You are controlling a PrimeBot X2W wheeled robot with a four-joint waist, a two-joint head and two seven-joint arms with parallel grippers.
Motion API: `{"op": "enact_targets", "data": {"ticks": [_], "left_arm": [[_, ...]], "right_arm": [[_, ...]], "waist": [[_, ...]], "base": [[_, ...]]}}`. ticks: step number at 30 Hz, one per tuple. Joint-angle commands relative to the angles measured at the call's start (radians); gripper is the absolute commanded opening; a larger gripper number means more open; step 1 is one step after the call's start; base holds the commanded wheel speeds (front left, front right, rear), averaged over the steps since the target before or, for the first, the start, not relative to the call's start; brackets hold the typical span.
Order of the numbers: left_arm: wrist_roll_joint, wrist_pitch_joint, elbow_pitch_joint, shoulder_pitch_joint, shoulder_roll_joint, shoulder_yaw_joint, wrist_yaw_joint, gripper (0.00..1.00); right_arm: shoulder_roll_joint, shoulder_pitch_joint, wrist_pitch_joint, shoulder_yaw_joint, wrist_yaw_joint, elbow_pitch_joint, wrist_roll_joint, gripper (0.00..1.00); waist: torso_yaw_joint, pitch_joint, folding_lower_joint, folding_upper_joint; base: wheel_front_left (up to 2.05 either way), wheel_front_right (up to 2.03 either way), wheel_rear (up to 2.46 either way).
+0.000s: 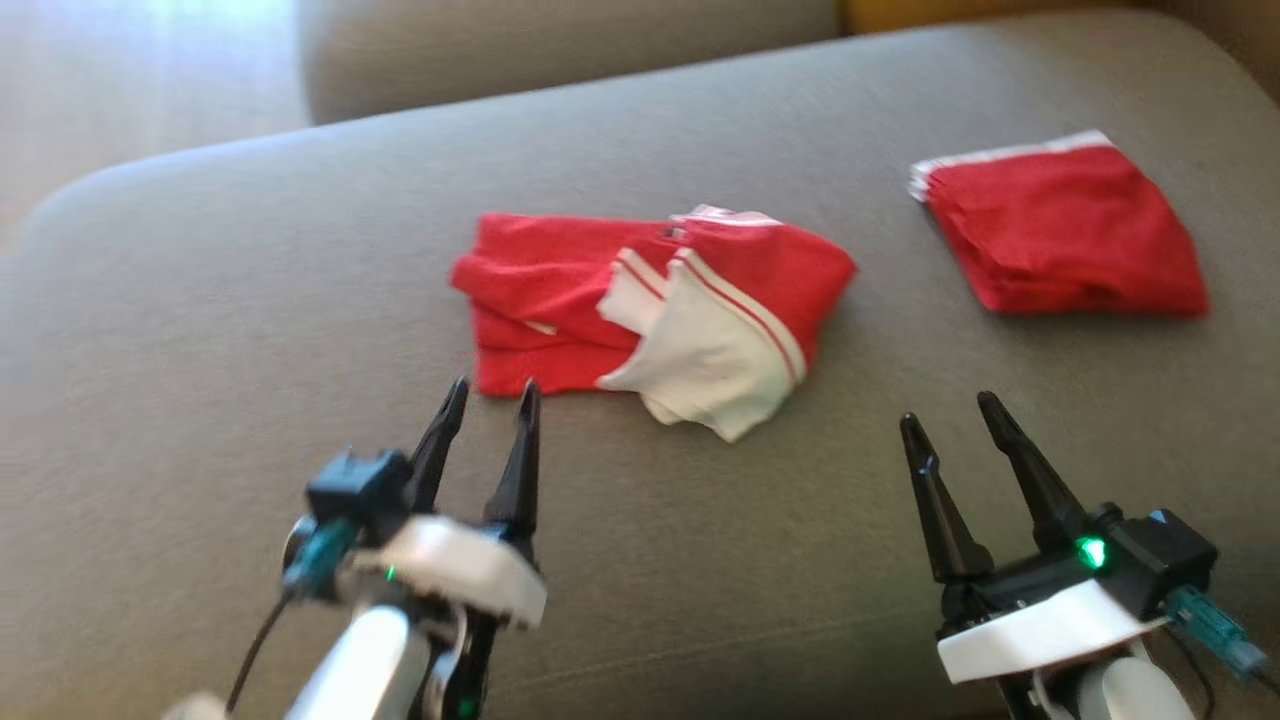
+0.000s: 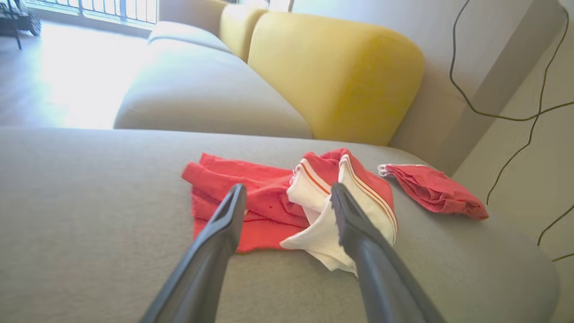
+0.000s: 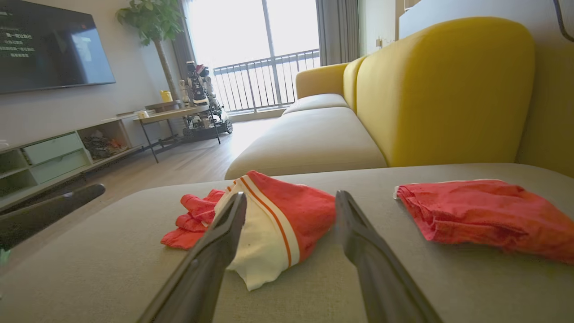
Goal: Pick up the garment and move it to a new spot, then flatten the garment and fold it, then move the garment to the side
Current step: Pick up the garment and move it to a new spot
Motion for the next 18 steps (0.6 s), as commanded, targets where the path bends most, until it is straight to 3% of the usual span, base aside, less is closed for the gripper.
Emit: {"op": "enact_targets", "data": {"ticks": [1, 7, 12, 18], "left_arm": [[0.010, -0.012, -0.043, -0.027, 0.009, 0.038, 0.005, 1.00], [0.100, -0.012, -0.188, 0.159, 0.021, 0.113, 0.037, 1.00], [0.184, -0.012, -0.267, 0.281, 0.001, 0.175, 0.035, 1.00], [0.283, -0.012, -0.323, 0.375, -0.035, 0.256, 0.070, 1.00]], "right_arm": [[-0.008, -0.016, -0.009, 0.018, 0.000, -0.030, -0.008, 1.00], [-0.008, 0.010, -0.009, 0.010, 0.000, -0.004, -0.008, 1.00], [-0.008, 0.048, -0.009, -0.013, 0.000, 0.009, -0.007, 1.00], [-0.008, 0.074, -0.009, -0.035, 0.000, 0.020, -0.009, 1.00]], "waist": [[0.050, -0.039, 0.0000, -0.0001], [0.101, -0.071, 0.0000, -0.0001], [0.133, -0.107, 0.0000, -0.0001], [0.148, -0.133, 0.0000, -0.0001]], "base": [[0.00, 0.00, 0.00], [0.00, 0.00, 0.00], [0.00, 0.00, 0.00], [0.00, 0.00, 0.00]]}}
